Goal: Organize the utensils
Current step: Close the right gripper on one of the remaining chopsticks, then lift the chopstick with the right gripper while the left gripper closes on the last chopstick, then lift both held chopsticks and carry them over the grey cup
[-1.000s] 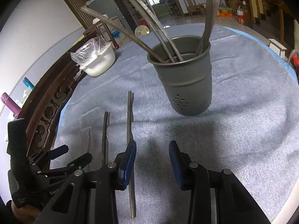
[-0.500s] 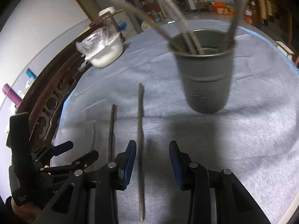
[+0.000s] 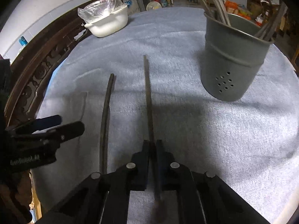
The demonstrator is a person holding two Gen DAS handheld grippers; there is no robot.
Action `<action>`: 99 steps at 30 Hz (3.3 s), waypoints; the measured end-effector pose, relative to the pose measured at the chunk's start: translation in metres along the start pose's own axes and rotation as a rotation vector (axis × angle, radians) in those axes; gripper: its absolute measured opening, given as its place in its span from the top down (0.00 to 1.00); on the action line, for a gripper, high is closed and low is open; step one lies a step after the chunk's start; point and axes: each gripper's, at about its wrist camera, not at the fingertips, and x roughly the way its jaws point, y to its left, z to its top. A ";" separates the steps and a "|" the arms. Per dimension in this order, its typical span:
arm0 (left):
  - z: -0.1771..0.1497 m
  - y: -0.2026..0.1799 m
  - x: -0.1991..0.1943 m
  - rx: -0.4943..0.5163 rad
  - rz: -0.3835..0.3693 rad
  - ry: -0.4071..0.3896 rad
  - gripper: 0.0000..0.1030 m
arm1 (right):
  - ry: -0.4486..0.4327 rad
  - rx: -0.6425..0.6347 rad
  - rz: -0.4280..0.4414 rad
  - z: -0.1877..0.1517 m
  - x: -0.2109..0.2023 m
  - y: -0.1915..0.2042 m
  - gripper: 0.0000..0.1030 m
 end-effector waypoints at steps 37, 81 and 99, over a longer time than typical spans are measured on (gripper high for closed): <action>0.028 -0.028 0.028 -0.005 -0.108 0.102 0.65 | 0.073 0.398 0.218 -0.041 -0.016 -0.051 0.91; 0.064 -0.023 0.045 0.190 -0.160 0.232 0.84 | 0.094 0.222 -0.046 0.050 0.018 -0.034 0.91; 0.075 -0.018 -0.038 0.214 -0.173 0.008 0.93 | -0.079 0.178 0.121 0.047 -0.063 -0.036 0.90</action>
